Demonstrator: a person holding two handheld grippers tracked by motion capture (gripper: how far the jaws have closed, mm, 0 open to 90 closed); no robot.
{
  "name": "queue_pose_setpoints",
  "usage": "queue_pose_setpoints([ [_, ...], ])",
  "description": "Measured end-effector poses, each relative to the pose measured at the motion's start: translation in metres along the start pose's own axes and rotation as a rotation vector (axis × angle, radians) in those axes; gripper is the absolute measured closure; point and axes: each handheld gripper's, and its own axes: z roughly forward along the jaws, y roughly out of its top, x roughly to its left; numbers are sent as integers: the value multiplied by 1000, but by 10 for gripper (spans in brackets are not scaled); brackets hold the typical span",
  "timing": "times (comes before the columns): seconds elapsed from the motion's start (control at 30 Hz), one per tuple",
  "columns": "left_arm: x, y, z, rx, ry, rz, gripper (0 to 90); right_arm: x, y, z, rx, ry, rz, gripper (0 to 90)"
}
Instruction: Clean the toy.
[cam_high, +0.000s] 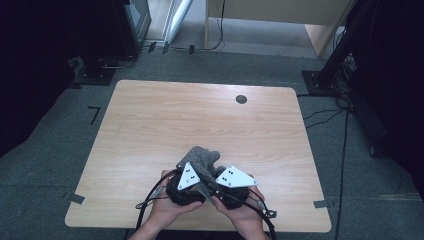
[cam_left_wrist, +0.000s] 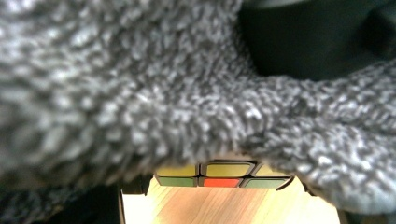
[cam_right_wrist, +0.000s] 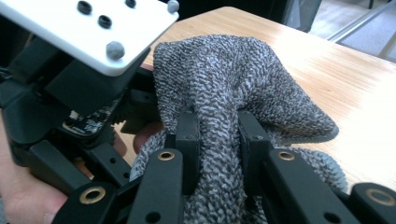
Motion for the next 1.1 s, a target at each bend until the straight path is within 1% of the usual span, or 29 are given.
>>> queue_pose_setpoints([
  [0.03, 0, 0, 0, 0, 0, 0, 343, 0, 0, 0, 0, 0, 0, 752],
  [0.07, 1, 0, -1, -2, 7, -3, 344, -6, 0, -2, -3, -30, 21, 753],
  [0.1, 1, 0, -1, -4, 4, -5, 343, -9, 0, -4, -4, -52, 25, 753],
  [0.17, 1, 0, 0, -8, 0, -8, 344, -11, 0, -6, -3, -69, 42, 755],
  [0.2, 1, 0, 0, -10, -1, -8, 343, -10, 0, -6, -5, -63, 40, 755],
  [0.3, -1, 0, 1, -4, 3, 4, 343, -1, 0, -2, -2, -8, 6, 754],
  [0.33, 0, -1, 0, -3, 6, 6, 343, 1, 0, -1, 1, -9, 4, 754],
  [0.4, 0, -1, 0, -3, 6, 5, 344, -1, 0, 0, 4, -5, 13, 754],
  [0.43, 2, -2, 0, -10, 10, 4, 343, -11, -1, -3, 6, -33, 37, 755],
  [0.47, 3, -3, -1, -21, 7, 6, 343, -16, -1, -6, 8, -61, 56, 755],
  [0.5, 5, -5, -1, -53, -6, -4, 343, -21, -1, -9, 3, -72, 72, 756],
  [0.53, 8, -7, -3, -83, -18, -13, 343, -28, -1, -15, -15, -80, 105, 756],
  [0.57, 11, -8, -5, -124, -35, -26, 343, -33, 0, -20, -37, -80, 125, 757],
  [0.6, 14, -10, -6, -164, -50, -46, 343, -36, 1, -24, -61, -72, 135, 757],
  [0.67, 19, -14, -10, -232, -58, -78, 343, -40, 2, -30, -107, -40, 165, 757],
  [0.7, 19, -14, -10, -232, -58, -78, 343, -41, 2, -30, -121, -25, 182, 757],
  [0.73, 22, -16, -14, -276, -51, -71, 343, -41, 2, -30, -132, -9, 205, 757],
  [0.77, 22, -16, -14, -276, -51, -71, 343, -41, 1, -29, -143, 12, 226, 757],
  [0.8, 21, -17, -16, -305, -48, -43, 343, -41, 0, -28, -149, 35, 243, 757],
  [0.83, 21, -17, -16, -305, -48, -43, 343, -41, -2, -25, -151, 56, 258, 757],
  [0.87, 19, -18, -17, -321, -67, -15, 343, -41, -3, -23, -153, 78, 271, 757],
  [0.9, 17, -18, -18, -332, -65, 3, 343, -41, -5, -21, -154, 98, 290, 758],
  [0.93, 17, -18, -18, -332, -65, 3, 343, -41, -5, -21, -154, 98, 290, 758],
  [0.97, 15, -18, -20, -340, -63, 31, 343, -43, -9, -18, -151, 119, 309, 759],
  [1.0, 16, -19, -21, -346, -75, 33, 343, -45, -10, -17, -136, 115, 318, 760],
  [1.07, 15, -19, -21, -350, -89, 38, 343, -48, -12, -14, -82, 81, 307, 760],
  [1.1, 15, -19, -21, -350, -89, 38, 343, -48, -12, -14, -82, 81, 307, 760],
])
